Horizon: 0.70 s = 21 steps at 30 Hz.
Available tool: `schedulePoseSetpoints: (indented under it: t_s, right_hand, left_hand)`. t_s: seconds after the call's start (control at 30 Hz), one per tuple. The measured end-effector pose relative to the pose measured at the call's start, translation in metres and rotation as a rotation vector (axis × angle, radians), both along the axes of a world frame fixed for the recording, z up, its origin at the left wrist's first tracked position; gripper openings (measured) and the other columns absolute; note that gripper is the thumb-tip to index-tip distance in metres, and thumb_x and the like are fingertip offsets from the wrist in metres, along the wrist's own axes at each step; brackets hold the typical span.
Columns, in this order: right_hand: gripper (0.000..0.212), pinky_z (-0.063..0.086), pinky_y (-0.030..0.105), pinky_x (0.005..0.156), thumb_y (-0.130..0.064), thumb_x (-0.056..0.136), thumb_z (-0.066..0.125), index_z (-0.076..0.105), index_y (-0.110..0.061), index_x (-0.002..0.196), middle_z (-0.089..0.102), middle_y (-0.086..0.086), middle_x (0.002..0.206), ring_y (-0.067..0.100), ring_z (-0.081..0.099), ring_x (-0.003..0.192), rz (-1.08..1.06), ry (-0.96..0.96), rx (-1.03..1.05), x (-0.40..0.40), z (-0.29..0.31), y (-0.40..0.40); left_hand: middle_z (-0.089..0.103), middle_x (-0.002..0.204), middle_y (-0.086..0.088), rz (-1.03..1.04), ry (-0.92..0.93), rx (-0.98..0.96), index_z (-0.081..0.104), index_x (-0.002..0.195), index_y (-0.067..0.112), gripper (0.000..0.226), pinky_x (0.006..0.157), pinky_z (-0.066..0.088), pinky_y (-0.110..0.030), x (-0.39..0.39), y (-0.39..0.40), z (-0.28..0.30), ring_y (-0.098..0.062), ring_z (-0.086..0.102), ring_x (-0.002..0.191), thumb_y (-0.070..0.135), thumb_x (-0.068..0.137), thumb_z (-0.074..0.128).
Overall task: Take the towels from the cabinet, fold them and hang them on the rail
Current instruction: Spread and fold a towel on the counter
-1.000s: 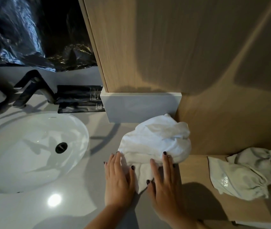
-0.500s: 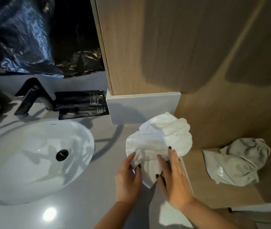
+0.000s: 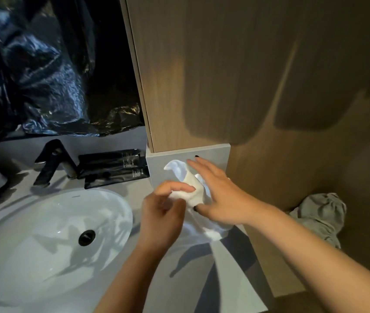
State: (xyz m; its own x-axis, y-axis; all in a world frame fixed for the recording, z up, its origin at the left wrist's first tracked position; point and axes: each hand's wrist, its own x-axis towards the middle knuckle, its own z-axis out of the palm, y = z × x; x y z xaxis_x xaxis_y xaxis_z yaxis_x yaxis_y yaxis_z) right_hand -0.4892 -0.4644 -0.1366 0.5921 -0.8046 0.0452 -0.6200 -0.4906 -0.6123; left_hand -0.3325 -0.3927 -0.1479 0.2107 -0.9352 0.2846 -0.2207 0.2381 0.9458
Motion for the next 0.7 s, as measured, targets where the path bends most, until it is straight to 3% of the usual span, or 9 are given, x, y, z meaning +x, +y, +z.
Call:
schedulePoseSetpoints:
  t_s: [0.07,0.13,0.2,0.27,0.33,0.43,0.53,0.6,0.7]
  right_hand:
    - [0.094,0.019,0.03,0.12,-0.021,0.083,0.075,0.016,-0.031,0.155,0.017,-0.007,0.161,0.01,0.015,0.148,0.08,-0.072,0.037,0.009,0.022,-0.001]
    - [0.085,0.028,0.027,0.116,-0.02,0.081,0.078,0.031,-0.032,0.15,0.035,-0.008,0.153,0.008,0.031,0.141,0.13,-0.142,0.028,0.017,0.037,-0.001]
    - [0.055,0.042,0.033,0.107,-0.022,0.082,0.078,0.056,-0.028,0.132,0.057,-0.012,0.131,0.004,0.051,0.122,0.118,-0.219,-0.015,0.024,0.046,-0.001]
    - [0.027,0.049,0.033,0.096,-0.019,0.083,0.077,0.069,-0.02,0.109,0.067,-0.016,0.105,-0.001,0.06,0.102,0.064,-0.266,-0.051,0.031,0.052,0.001]
    - [0.015,0.051,0.035,0.089,-0.017,0.083,0.076,0.07,-0.016,0.098,0.067,-0.016,0.093,0.001,0.061,0.093,0.006,-0.276,-0.102,0.037,0.053,0.004]
    - [0.014,0.051,0.046,0.077,-0.019,0.08,0.076,0.065,-0.012,0.084,0.065,-0.001,0.085,0.017,0.06,0.082,-0.073,-0.354,-0.206,0.046,0.059,0.011]
    - [0.02,0.049,0.032,0.069,-0.009,0.076,0.079,0.06,-0.013,0.071,0.064,0.006,0.084,0.019,0.059,0.078,-0.17,-0.543,-0.323,0.052,0.071,0.018]
    - [0.022,0.048,0.024,0.069,-0.004,0.077,0.079,0.062,-0.017,0.072,0.068,0.002,0.089,0.01,0.061,0.08,-0.246,-0.667,-0.361,0.054,0.084,0.023]
    - [0.011,0.054,0.034,0.081,0.002,0.078,0.074,0.063,0.002,0.077,0.072,-0.01,0.103,0.005,0.066,0.097,-0.266,-0.687,-0.377,0.055,0.098,0.03]
  left_hand:
    - [0.069,0.079,0.01,-0.014,-0.03,-0.022,0.07,0.072,0.028,0.034,0.065,0.045,-0.013,0.005,0.001,0.018,-0.007,0.061,0.074,0.004,0.068,0.047]
    - [0.067,0.079,0.013,-0.026,-0.025,-0.05,0.069,0.079,0.028,0.034,0.066,0.045,-0.012,0.01,0.006,0.032,-0.005,0.06,0.076,0.005,0.067,0.047]
    - [0.068,0.089,0.01,-0.058,0.028,-0.115,0.065,0.097,0.028,0.042,0.072,0.05,-0.016,0.017,0.012,0.042,-0.009,0.063,0.083,0.0,0.07,0.05]
    - [0.067,0.1,0.008,-0.06,0.064,-0.157,0.055,0.118,0.025,0.052,0.08,0.053,-0.02,0.025,0.018,0.048,-0.013,0.065,0.092,-0.003,0.074,0.054]
    - [0.066,0.104,0.013,-0.023,0.035,-0.136,0.05,0.124,0.028,0.056,0.085,0.051,-0.019,0.036,0.024,0.049,-0.012,0.064,0.094,-0.001,0.077,0.059]
    - [0.063,0.103,0.021,0.01,-0.137,-0.024,0.053,0.116,0.041,0.055,0.077,0.048,-0.014,0.057,0.032,0.044,-0.008,0.062,0.087,0.001,0.081,0.068]
    - [0.067,0.093,0.021,0.084,-0.296,-0.002,0.065,0.095,0.037,0.03,0.073,0.045,-0.012,0.077,0.038,0.034,-0.006,0.063,0.087,0.009,0.083,0.072]
    - [0.068,0.088,0.02,0.123,-0.287,0.021,0.068,0.087,0.034,0.02,0.074,0.044,-0.011,0.087,0.04,0.028,-0.003,0.064,0.087,0.014,0.088,0.07]
    - [0.069,0.092,0.021,0.15,-0.141,0.036,0.069,0.091,0.03,0.014,0.08,0.046,-0.016,0.093,0.042,0.026,0.001,0.064,0.091,0.017,0.092,0.065]
